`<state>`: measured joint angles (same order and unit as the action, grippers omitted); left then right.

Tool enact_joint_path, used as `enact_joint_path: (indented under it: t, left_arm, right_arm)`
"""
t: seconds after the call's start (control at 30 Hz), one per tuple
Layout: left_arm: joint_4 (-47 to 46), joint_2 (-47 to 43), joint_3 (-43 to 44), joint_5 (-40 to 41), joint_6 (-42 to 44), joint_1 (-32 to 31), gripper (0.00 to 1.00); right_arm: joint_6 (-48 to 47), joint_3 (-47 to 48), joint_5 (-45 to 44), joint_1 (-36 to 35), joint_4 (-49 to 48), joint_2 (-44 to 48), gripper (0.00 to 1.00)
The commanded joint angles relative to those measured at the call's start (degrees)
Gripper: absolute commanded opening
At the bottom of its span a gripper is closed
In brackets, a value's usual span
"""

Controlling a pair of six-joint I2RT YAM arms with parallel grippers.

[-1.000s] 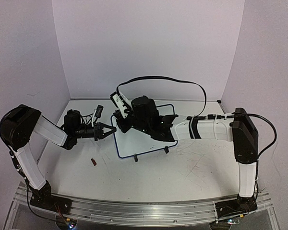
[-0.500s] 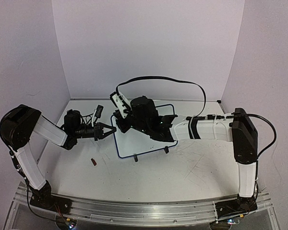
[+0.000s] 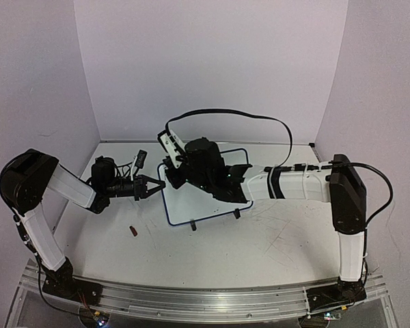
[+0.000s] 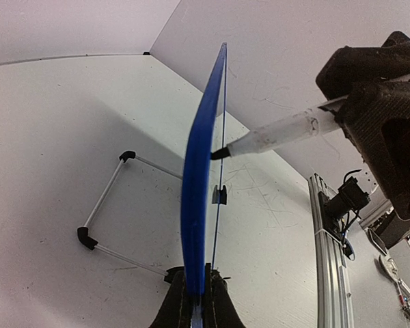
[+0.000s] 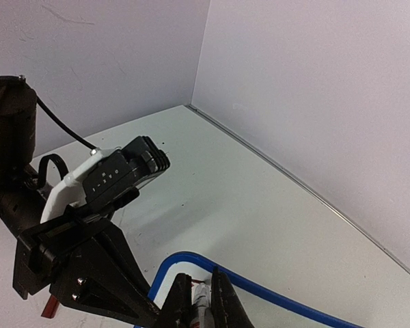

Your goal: Write a sentence on the whiteboard

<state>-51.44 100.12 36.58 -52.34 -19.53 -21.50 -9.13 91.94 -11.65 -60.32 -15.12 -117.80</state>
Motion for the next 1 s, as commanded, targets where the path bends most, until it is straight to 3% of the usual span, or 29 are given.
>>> enact_joint_path:
  t: [0.0,0.4,0.97]
  left_arm:
    - [-0.88,-1.99,-0.51,0.2,2.66,-0.18,0.0]
    - [-0.7,-1.94,-0.29,0.08,2.65,-0.22,0.0]
    - [-0.58,-2.21,-0.31,0.12,2.7,-0.2,0.0]
  right_arm:
    - [0.27,-0.45,-4.46,0.46,-0.45,0.91,0.0]
    - [1.38,-3.44,-5.27,0.42,-0.61,2.64,0.0]
    - [3.65,-1.83,0.74,0.38,-1.05,0.2,0.0]
